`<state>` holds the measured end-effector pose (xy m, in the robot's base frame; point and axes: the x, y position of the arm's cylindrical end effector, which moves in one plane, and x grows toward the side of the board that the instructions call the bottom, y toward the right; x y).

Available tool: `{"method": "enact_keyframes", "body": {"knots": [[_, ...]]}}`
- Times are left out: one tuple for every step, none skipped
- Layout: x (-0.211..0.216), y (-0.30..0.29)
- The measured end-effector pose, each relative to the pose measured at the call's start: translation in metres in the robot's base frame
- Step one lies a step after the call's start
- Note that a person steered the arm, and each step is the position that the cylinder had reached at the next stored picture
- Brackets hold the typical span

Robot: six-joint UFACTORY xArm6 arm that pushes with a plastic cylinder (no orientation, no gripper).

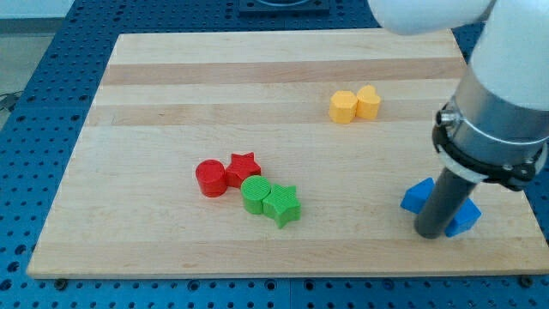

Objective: Separate yellow hexagon from the yellow heart

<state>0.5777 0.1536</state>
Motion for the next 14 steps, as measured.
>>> {"method": "enact_keyframes", "body": {"knots": [[0.0,-0.05],[0.0,-0.102],[-0.016,-0.121],[-0.029,-0.115],[-0.03,-0.115],[-0.03,-0.115],[-0.034,-0.094],[-0.037,-0.064],[-0.038,-0.05],[-0.1,-0.04],[-0.176,-0.024],[-0.196,-0.002],[-0.197,0.013],[-0.203,0.024]]}}
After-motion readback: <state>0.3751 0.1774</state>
